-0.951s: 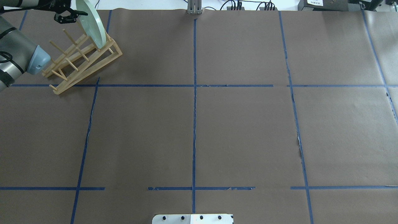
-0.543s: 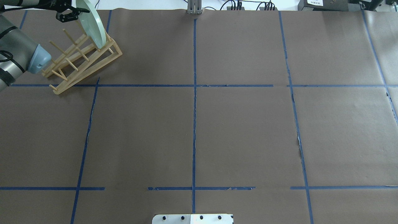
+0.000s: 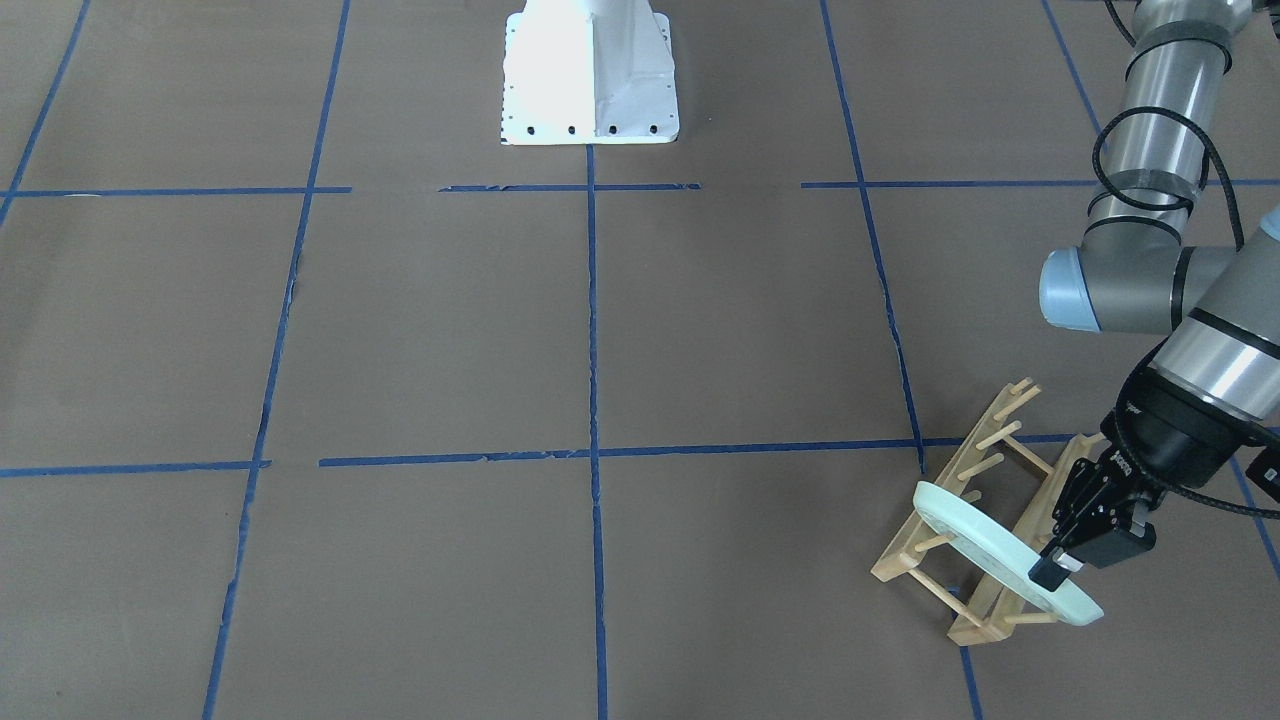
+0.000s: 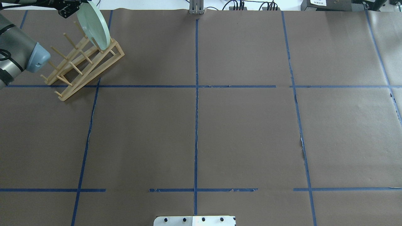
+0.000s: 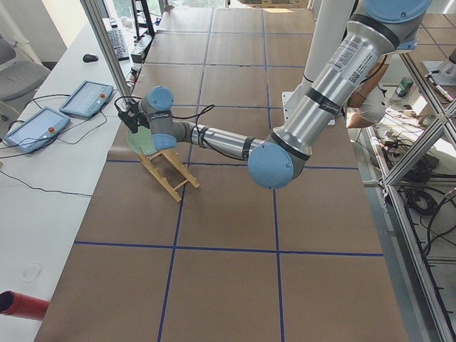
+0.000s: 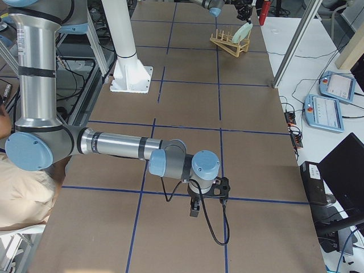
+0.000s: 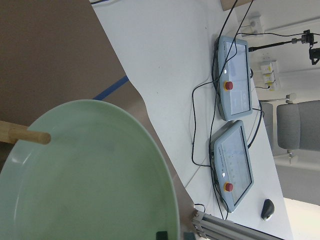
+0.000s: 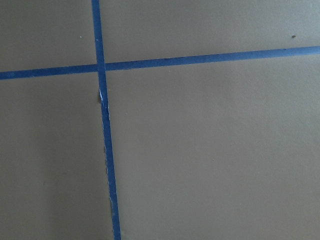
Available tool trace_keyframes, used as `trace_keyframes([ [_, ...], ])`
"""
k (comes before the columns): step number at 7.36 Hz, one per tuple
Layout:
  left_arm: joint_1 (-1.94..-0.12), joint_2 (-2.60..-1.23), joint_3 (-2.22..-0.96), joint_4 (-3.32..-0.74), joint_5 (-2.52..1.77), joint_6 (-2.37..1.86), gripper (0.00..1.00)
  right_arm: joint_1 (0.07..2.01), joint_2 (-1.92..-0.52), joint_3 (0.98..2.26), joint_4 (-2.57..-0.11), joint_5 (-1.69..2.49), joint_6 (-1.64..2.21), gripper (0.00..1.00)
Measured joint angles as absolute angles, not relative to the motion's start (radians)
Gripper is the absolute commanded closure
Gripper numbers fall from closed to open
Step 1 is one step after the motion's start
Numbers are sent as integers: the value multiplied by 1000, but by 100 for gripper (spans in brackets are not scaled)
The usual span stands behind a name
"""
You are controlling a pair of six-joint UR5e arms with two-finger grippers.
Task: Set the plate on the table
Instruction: 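Lift the green plate up out of the wooden rack with the left gripper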
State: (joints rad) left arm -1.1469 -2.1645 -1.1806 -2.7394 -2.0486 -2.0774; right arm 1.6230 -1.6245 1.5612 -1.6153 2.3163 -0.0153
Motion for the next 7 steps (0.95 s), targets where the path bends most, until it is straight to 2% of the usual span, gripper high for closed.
trace_keyframes([
  [4,-1238,-2165,-1337,-2732,-2099,-2078,100,1623,-1625,1561,-1615,2316,-15,0],
  [7,-1239,-2175,-1449,-2685,-2144,-2062,100,1623,-1624,1562,-1615,2316,-15,0],
])
